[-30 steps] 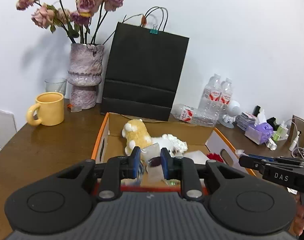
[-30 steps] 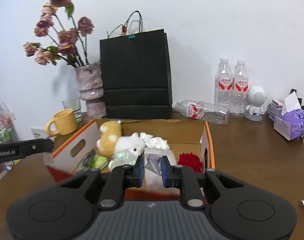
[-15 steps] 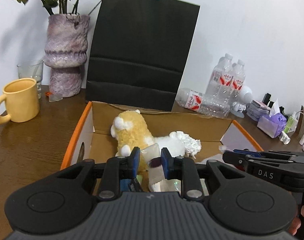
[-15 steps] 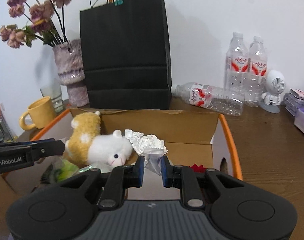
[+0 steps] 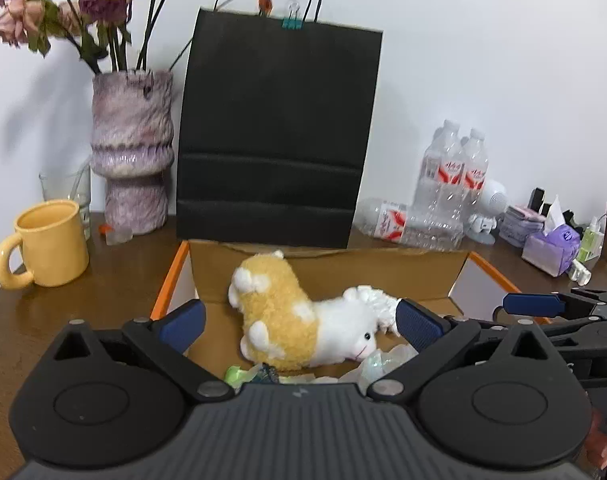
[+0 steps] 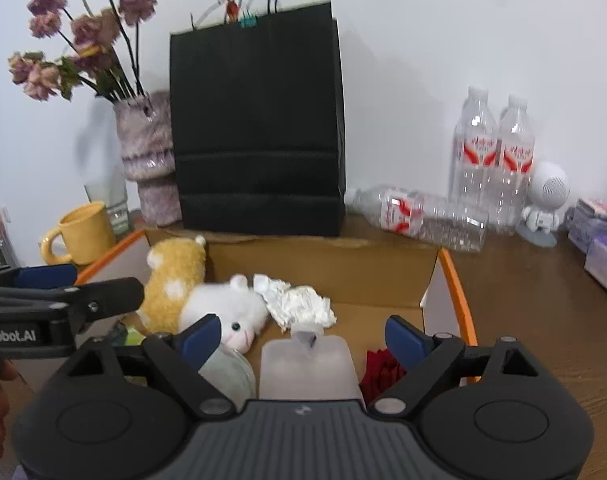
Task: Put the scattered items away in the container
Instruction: 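Release the small clear bag and wrapper into the box, then move both grippers back toward the lavender pouch on the table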
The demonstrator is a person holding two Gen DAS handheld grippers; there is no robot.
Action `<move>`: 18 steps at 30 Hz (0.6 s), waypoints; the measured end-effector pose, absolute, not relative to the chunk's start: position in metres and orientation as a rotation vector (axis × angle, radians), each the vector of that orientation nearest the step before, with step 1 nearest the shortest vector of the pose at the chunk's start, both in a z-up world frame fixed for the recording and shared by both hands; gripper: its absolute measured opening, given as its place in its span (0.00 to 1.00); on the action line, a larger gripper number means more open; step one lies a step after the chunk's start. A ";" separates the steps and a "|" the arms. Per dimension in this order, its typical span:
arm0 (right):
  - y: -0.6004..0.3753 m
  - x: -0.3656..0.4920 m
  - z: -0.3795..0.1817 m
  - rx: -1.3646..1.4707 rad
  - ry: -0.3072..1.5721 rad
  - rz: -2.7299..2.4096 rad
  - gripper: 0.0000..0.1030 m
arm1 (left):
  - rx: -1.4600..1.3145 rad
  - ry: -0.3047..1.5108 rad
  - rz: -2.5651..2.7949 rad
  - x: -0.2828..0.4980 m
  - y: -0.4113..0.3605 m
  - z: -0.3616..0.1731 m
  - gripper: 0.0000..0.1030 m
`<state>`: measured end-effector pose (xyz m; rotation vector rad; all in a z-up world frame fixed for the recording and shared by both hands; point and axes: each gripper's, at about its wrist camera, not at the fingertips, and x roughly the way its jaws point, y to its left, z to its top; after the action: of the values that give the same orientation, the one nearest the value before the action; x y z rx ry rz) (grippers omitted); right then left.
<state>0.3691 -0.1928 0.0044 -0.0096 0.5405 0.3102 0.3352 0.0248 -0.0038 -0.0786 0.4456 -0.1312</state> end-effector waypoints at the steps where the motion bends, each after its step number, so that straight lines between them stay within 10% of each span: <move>1: -0.193 0.366 0.005 -0.014 0.526 0.308 0.87 | -0.076 0.425 -0.125 0.331 0.024 -0.003 1.00; 18: -0.202 0.290 0.013 -0.056 0.381 0.299 0.99 | -0.012 0.200 -0.057 0.250 0.018 0.007 1.00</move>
<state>0.2898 -0.2023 0.0128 -0.0562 0.3814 0.2991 0.2502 0.0177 0.0067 -0.0117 0.2004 -0.0575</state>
